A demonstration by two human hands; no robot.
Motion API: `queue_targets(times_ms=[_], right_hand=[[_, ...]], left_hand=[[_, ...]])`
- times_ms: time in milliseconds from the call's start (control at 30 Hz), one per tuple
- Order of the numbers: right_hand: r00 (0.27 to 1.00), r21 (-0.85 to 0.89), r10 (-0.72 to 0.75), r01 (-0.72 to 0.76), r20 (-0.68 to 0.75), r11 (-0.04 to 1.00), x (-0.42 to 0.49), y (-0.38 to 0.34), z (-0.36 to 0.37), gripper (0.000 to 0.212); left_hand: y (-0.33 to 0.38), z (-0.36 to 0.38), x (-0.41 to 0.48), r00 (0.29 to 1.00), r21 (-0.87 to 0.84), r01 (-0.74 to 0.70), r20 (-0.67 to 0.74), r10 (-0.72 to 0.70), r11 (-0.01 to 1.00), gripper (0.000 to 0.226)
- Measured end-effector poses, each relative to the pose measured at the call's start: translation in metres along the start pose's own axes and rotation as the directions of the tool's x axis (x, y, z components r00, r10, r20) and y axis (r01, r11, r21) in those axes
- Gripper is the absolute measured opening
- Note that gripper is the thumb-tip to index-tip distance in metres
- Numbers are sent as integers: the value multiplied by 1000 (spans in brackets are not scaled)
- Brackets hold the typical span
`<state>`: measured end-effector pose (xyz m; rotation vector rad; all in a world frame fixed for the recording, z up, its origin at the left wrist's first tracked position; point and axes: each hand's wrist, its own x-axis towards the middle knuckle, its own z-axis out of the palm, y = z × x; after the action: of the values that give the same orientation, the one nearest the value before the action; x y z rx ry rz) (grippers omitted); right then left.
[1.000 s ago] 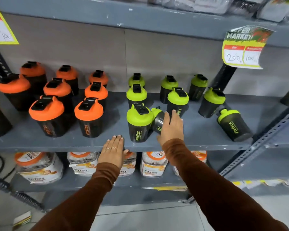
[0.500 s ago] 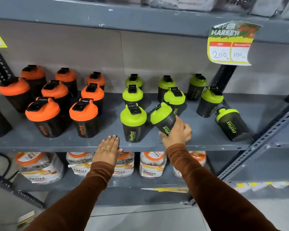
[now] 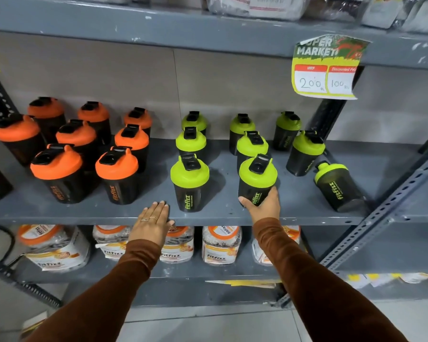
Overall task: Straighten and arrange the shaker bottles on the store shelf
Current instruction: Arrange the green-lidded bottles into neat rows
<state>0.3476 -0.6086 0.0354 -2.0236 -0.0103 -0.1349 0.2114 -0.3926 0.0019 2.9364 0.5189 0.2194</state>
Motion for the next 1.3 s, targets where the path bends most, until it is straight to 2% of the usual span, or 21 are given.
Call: queue_targets(times_ms=[300,500,567,667,733,800,867,933,1033,1100,1167,1233,1300], right_hand=[[999,-7,-6,6,41,1000,-2,23,-3,95],[999,-21,19,-18,30,1000,-5,23,-2,94],[1000,-13,17,-16,25,1000,-6,23,-2,92],[999,40,5,-7,45,999,-10,25,-6,84],[1000,84,-7,6,10,996,-12,25,-12,70],[997,78,-38,43,-65,996,-11,23,-21,53],[987,-25,-114,112,-110,993,0,24,-32,39],[971,-210,-216,191,-102,959,15,24,-46,33],[918,-442,-388,317,-77,839,40,26,-68,33],[864,-591,-498,362,-78,721,55,28,-79,39],[842,-705,-530,320,-95,633,68,29,-92,57],[883,-766,-447,186,-145,616,79,28,-105,78],[931,-809,-314,37,-186,587,90,30,-116,89]], left_hand=[[-2,3,0,999,9,-12,-30,12,1000,51],[-4,6,1,999,23,-16,-32,16,1000,48],[-6,11,-2,996,19,-24,-81,25,1000,50],[5,18,-23,982,-115,-31,-190,8,993,49],[24,21,-39,973,-163,-145,-201,111,976,49],[46,22,-40,959,-121,-274,-114,261,954,49],[68,21,-26,950,-48,-312,-30,311,949,53],[88,16,-7,953,-5,-300,33,300,954,54],[111,17,14,944,34,-258,225,244,966,66],[116,27,18,946,53,-258,214,241,965,80],[122,35,19,967,89,-235,120,224,968,85],[126,41,21,978,84,-196,96,187,977,85],[130,43,23,984,74,-153,108,144,986,86]])
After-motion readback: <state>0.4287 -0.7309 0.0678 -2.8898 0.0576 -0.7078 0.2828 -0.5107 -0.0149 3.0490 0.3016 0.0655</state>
